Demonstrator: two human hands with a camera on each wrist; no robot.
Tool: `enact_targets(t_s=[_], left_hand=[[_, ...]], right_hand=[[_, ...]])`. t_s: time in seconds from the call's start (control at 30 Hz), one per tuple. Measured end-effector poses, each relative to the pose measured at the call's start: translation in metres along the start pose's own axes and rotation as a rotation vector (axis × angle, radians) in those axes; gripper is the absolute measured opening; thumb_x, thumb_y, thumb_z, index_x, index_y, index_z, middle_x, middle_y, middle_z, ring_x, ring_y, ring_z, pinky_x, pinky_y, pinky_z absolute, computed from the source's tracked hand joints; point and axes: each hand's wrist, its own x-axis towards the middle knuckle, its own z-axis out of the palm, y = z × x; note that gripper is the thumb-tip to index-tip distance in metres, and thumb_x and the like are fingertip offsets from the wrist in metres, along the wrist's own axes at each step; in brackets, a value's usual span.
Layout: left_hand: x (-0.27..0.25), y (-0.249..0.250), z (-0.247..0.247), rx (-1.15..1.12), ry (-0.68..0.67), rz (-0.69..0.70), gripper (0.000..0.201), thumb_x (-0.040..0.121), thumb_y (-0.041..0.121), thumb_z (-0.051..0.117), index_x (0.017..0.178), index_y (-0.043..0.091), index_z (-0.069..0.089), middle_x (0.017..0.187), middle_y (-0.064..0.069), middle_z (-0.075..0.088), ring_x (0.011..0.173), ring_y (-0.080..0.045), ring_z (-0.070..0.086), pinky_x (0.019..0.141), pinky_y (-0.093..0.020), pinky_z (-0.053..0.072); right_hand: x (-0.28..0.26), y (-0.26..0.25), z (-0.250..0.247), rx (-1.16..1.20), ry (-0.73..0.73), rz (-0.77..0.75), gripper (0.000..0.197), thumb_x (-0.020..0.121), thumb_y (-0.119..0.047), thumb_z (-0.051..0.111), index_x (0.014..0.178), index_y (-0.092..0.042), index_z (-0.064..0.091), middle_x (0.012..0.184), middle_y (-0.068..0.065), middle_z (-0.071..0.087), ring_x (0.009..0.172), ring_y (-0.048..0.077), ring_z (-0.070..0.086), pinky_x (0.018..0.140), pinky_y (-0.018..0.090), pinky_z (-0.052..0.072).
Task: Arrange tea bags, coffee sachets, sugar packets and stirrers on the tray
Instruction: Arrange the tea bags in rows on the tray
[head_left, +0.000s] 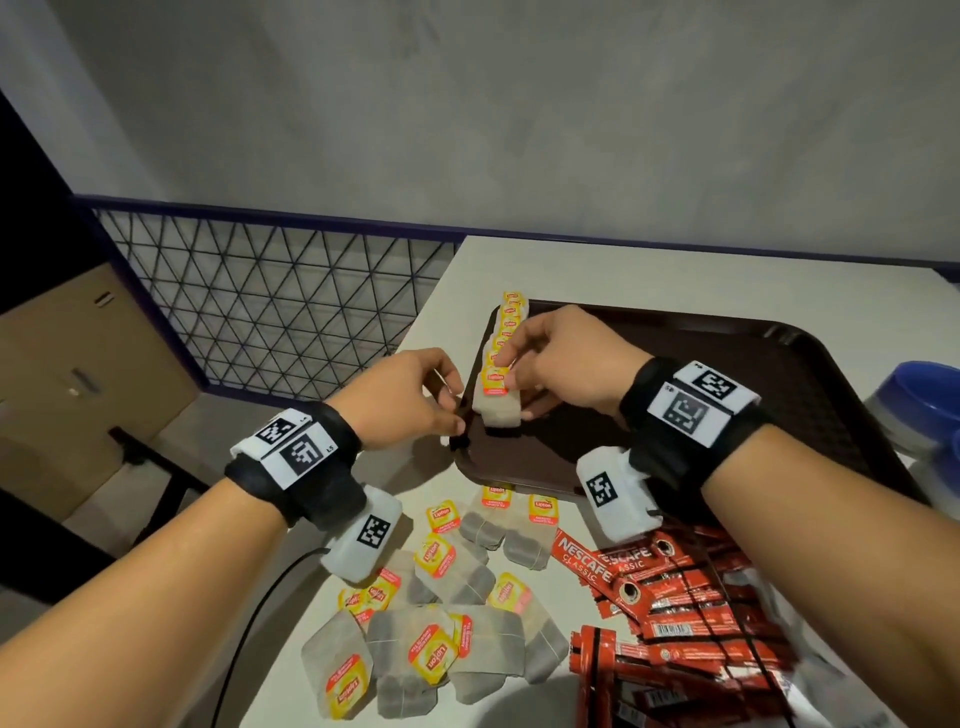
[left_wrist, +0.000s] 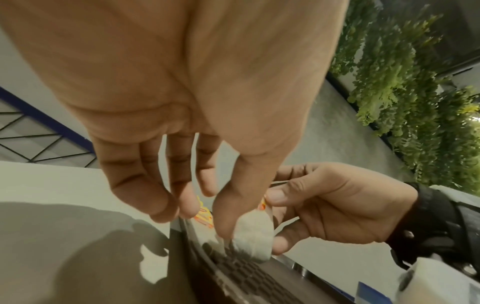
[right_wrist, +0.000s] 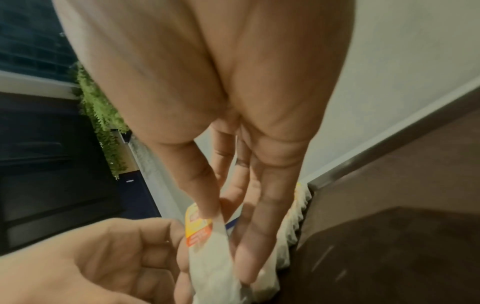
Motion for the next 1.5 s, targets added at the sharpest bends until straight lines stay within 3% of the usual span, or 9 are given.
enact_targets(t_s=[0.2, 0.37, 0.47, 0.53, 0.67, 0.83, 0.93, 1.1, 1.5], left_hand=[[-0.005, -0.002, 0.0, 0.088, -0.002, 0.003, 0.02, 0.083, 0.025, 0.082, 0.09, 0.026, 0.063, 0.089, 0.008, 0.071, 0.078, -0.015, 0.066, 0.072, -0.029, 0.05], [-0.014, 0.003, -0.004, 0.207, -0.103, 0.077, 0.015, 0.091, 0.028, 0.074, 0.101, 0.03, 0.063, 0.096, 0.003, 0.063, 0.078, -0.01, 0.058, 0.069, -0.024, 0.043], [-0.019, 0.003, -0.003, 0.183, -0.16, 0.112, 0.019, 0.093, 0.033, 0.072, 0.108, 0.041, 0.063, 0.104, 0.005, 0.052, 0.088, -0.008, 0.054, 0.077, -0.022, 0.041], [-0.019, 0.003, -0.001, 0.183, -0.201, 0.135, 0.027, 0.095, 0.037, 0.07, 0.118, 0.05, 0.063, 0.107, 0.006, 0.049, 0.092, -0.006, 0.051, 0.084, -0.025, 0.041], [-0.017, 0.002, 0.004, 0.228, -0.212, 0.145, 0.039, 0.097, 0.04, 0.066, 0.129, 0.06, 0.058, 0.112, 0.007, 0.049, 0.109, -0.017, 0.048, 0.099, -0.035, 0.043], [-0.011, -0.001, 0.004, 0.293, -0.162, 0.123, 0.035, 0.098, 0.043, 0.061, 0.131, 0.056, 0.059, 0.114, 0.01, 0.049, 0.115, -0.021, 0.043, 0.105, -0.043, 0.041], [-0.01, -0.002, 0.004, 0.325, -0.169, 0.107, 0.035, 0.099, 0.043, 0.06, 0.133, 0.053, 0.059, 0.117, 0.012, 0.049, 0.117, -0.02, 0.041, 0.106, -0.04, 0.038], [-0.009, -0.004, 0.003, 0.322, -0.159, 0.109, 0.033, 0.1, 0.041, 0.06, 0.131, 0.05, 0.062, 0.119, 0.014, 0.051, 0.117, -0.019, 0.041, 0.102, -0.035, 0.037], [-0.009, -0.005, 0.001, 0.309, -0.158, 0.123, 0.028, 0.099, 0.042, 0.06, 0.126, 0.049, 0.066, 0.118, 0.015, 0.054, 0.116, -0.018, 0.044, 0.104, -0.037, 0.04]], right_hand=[[0.016, 0.005, 0.009, -0.042, -0.038, 0.092, 0.017, 0.09, 0.006, 0.072, 0.106, -0.002, 0.073, 0.095, 0.022, 0.074, 0.075, 0.026, 0.071, 0.073, 0.04, 0.065], [0.025, 0.006, 0.009, -0.101, -0.008, 0.123, 0.022, 0.088, 0.012, 0.069, 0.109, 0.007, 0.072, 0.079, 0.012, 0.07, 0.071, 0.023, 0.069, 0.071, 0.035, 0.064], [0.028, 0.002, 0.009, -0.103, -0.01, 0.133, 0.025, 0.089, 0.014, 0.067, 0.113, 0.011, 0.067, 0.079, 0.009, 0.07, 0.075, 0.028, 0.07, 0.075, 0.039, 0.064], [0.03, 0.001, 0.01, -0.103, -0.01, 0.142, 0.025, 0.089, 0.014, 0.066, 0.115, 0.012, 0.067, 0.084, 0.017, 0.072, 0.075, 0.03, 0.07, 0.08, 0.045, 0.065], [0.034, 0.005, 0.011, -0.094, 0.022, 0.163, 0.026, 0.087, 0.011, 0.071, 0.113, 0.007, 0.066, 0.098, 0.028, 0.076, 0.079, 0.033, 0.075, 0.083, 0.05, 0.065], [0.035, 0.01, 0.005, -0.085, 0.005, 0.187, 0.024, 0.088, 0.01, 0.073, 0.107, 0.0, 0.063, 0.095, 0.027, 0.075, 0.081, 0.034, 0.074, 0.086, 0.051, 0.063], [0.033, 0.013, 0.005, -0.079, -0.015, 0.178, 0.015, 0.091, 0.009, 0.069, 0.104, 0.005, 0.066, 0.094, 0.026, 0.076, 0.081, 0.037, 0.077, 0.085, 0.05, 0.064], [0.034, 0.015, 0.009, -0.104, 0.004, 0.145, 0.021, 0.092, 0.007, 0.065, 0.111, 0.011, 0.069, 0.096, 0.027, 0.077, 0.081, 0.034, 0.079, 0.074, 0.045, 0.067], [0.035, 0.012, 0.009, -0.158, -0.011, 0.129, 0.019, 0.093, 0.004, 0.067, 0.11, 0.011, 0.068, 0.095, 0.025, 0.077, 0.08, 0.034, 0.079, 0.076, 0.045, 0.066]])
